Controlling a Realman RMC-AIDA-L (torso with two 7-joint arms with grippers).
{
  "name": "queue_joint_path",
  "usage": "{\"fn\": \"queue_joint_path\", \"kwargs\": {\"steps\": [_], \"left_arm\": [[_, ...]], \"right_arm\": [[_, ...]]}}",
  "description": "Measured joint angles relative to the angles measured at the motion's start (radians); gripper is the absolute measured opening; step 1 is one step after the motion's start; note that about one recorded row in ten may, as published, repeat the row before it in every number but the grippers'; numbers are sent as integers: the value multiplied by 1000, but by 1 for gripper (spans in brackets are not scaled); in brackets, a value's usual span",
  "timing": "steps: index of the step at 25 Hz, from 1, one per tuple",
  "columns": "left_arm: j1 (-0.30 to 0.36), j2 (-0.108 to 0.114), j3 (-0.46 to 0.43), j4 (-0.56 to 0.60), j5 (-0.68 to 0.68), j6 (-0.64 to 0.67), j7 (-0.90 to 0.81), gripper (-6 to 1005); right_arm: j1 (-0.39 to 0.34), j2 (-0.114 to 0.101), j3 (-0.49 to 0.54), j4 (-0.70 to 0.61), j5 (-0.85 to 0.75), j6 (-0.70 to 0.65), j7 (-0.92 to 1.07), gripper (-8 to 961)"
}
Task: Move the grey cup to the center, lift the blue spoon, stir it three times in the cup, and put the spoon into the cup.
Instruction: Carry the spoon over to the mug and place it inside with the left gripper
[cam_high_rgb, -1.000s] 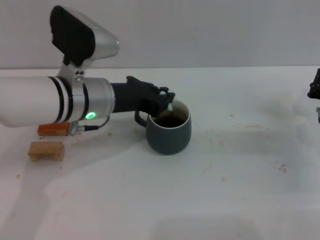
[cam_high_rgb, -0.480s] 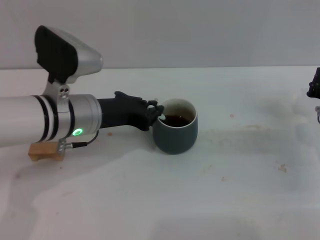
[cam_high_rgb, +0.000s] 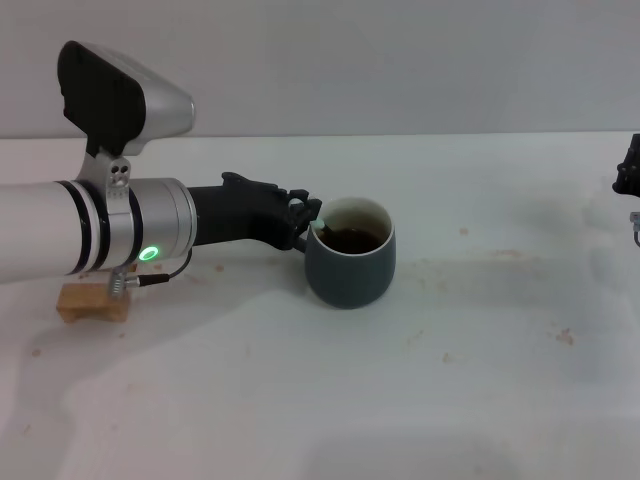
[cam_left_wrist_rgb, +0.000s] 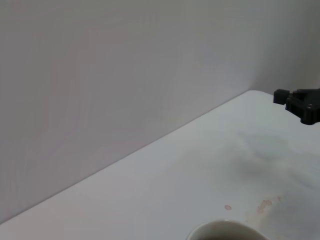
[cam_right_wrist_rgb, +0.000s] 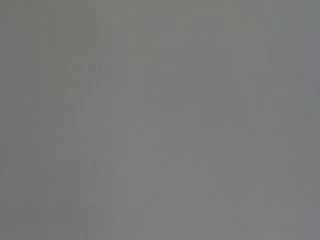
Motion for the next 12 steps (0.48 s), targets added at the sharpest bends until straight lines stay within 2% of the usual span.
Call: {"fn": "queue_joint_path", "kwargs": {"steps": [11,12], "left_arm": [[-5,0,-25,11,0,-22,-27,177],[-5,0,-25,11,0,-22,-27,207]], "right_arm": [[1,0,0,1,0,0,1,33],[1,0,0,1,0,0,1,33]]}}
